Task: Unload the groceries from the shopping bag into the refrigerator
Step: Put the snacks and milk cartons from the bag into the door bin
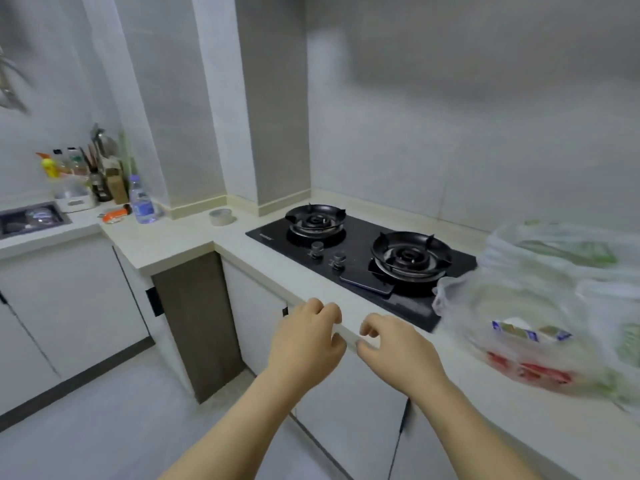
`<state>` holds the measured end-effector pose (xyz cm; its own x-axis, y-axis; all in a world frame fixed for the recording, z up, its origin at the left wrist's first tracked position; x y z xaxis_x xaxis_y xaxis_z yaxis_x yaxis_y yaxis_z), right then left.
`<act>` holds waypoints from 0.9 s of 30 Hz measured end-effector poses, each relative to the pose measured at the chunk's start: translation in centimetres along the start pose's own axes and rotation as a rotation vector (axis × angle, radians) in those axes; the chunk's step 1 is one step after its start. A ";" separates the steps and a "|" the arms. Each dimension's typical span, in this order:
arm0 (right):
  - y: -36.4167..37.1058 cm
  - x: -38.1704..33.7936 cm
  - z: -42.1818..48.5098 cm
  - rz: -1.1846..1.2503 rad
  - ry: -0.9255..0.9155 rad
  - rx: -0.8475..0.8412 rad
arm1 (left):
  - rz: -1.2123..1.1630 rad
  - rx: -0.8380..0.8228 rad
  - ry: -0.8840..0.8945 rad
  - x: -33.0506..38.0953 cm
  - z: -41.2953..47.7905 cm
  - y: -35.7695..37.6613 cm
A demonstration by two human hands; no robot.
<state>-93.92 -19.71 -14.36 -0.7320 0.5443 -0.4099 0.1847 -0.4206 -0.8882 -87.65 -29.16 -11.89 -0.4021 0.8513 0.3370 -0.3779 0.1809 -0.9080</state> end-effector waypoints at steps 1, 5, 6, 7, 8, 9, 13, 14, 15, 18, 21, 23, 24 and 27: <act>-0.3 1.9 -0.2 -0.008 0.028 0.007 | -0.013 -0.016 0.021 1.4 0.5 1.2; -1.8 8.7 -1.6 -0.015 0.134 0.031 | -0.052 -0.085 0.120 7.1 2.1 5.8; -2.2 10.4 -1.9 -0.019 0.162 0.038 | -0.060 -0.097 0.148 8.5 2.4 6.8; -2.6 11.9 -2.4 -0.019 0.189 0.051 | -0.067 -0.103 0.174 9.8 2.8 7.7; -3.1 13.4 -2.8 -0.021 0.217 0.065 | -0.073 -0.107 0.202 11.1 3.1 8.5; -3.5 14.8 -3.2 -0.023 0.246 0.082 | -0.071 -0.116 0.231 12.3 3.4 9.5; -5.6 19.5 -5.0 -0.019 0.348 0.179 | -0.096 -0.141 0.328 16.6 4.7 12.4; -6.0 20.4 -5.3 -0.012 0.367 0.206 | -0.113 -0.150 0.349 17.6 5.1 13.0; -6.5 21.2 -5.5 -0.010 0.382 0.230 | -0.123 -0.161 0.368 18.4 5.4 13.5; -7.3 23.5 -5.9 -0.018 0.426 0.294 | -0.150 -0.185 0.430 20.8 6.7 15.2; -7.7 26.1 -5.6 -0.041 0.470 0.331 | -0.177 -0.191 0.514 22.8 8.6 17.0; -7.9 27.9 -5.0 -0.045 0.494 0.372 | -0.164 -0.209 0.604 24.1 9.7 18.0; -8.0 28.8 -4.6 -0.046 0.509 0.395 | -0.155 -0.232 0.659 24.9 10.3 18.7; -7.9 31.6 -3.2 -0.058 0.576 0.394 | -0.158 -0.248 0.765 26.7 12.6 20.2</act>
<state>-116.38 3.17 -20.95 -0.2496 0.8259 -0.5055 -0.1754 -0.5520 -0.8152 -116.49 -8.97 -18.08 0.3542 0.8910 0.2841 -0.1509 0.3543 -0.9229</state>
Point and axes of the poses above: each hand's wrist, its own z-axis towards the middle knuckle, its own y-axis out of the palm, x = y × z, the point moved 10 cm from there along z, towards the middle knuckle, and after that the axes turned 11 degrees about -y, right-handed, at the moved point
